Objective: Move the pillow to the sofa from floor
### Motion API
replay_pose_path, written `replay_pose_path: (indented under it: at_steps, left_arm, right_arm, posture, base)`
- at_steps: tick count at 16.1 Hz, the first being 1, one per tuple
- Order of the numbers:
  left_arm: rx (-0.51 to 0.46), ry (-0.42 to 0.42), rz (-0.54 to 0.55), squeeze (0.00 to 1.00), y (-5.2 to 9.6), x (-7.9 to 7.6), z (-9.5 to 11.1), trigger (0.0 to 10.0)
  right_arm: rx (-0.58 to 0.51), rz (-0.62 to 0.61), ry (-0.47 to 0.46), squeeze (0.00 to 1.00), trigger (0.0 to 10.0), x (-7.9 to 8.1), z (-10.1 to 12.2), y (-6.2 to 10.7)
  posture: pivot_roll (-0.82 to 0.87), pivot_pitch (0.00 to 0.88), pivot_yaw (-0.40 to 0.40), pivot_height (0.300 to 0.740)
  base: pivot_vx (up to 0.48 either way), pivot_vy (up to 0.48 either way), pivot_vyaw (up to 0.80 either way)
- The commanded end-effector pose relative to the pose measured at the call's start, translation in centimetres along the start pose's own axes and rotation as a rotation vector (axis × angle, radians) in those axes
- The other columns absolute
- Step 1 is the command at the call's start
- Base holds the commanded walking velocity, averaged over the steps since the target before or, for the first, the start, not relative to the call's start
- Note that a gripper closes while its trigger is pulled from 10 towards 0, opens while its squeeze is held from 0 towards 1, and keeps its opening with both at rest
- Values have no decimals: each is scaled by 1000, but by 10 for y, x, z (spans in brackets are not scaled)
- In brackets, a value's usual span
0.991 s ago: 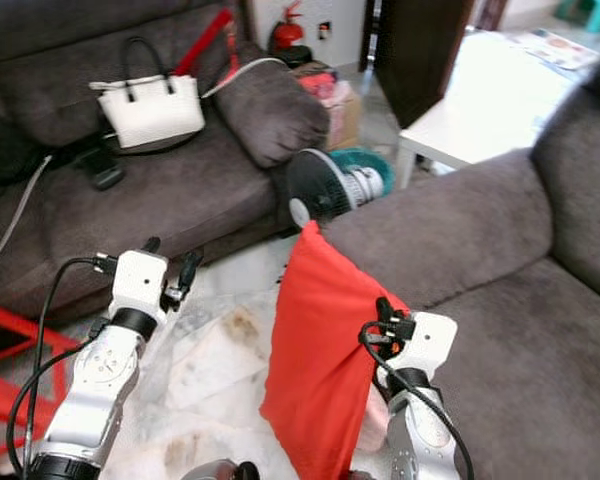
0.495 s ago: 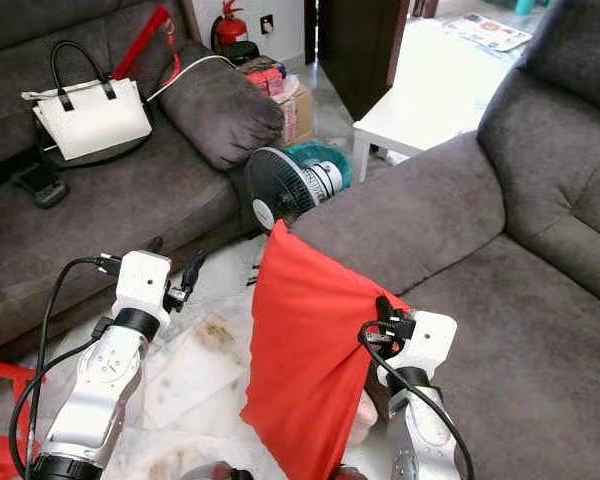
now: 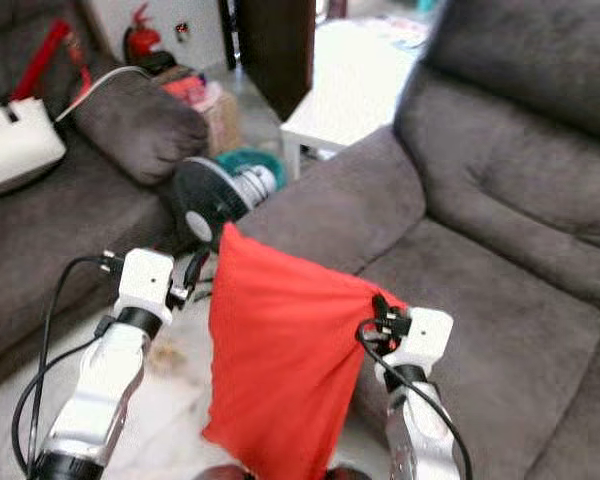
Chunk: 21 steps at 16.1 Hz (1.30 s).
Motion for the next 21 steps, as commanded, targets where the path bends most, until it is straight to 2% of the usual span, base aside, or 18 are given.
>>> replay_pose_path:
  at_steps: [1,17,21]
  left_arm:
    - [15,1,6,0,2,1,-4,10000]
    - [11,25,5,0,2,-1,-4,10000]
    - [14,30,9,0,1,-1,-5,10000]
  right_arm:
    - [-142,-41,28,0,10000,-12,34,-5]
    - [-133,-68,48,0,10000,-24,33,-5]
    - [-138,-72,51,0,10000,-25,34,-6]
  posture:
    - [93,64,30,740]
    - [93,62,25,740]
    - [94,60,23,740]
  base:
    - [0,0,-800]
    - [0,0,-800]
    - [0,0,-123]
Point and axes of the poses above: a point about 5 cm out from each wrist's last joint towards the gripper, its own y axis pointing back from the gripper into the wrist, its own z axis along the axis of the wrist's last joint, x = y × z, the point moved 4 cm from there along -y, pointing out of the wrist towards the gripper, and after that the axes turned 9 degrees about y, right-handed, at the moved point
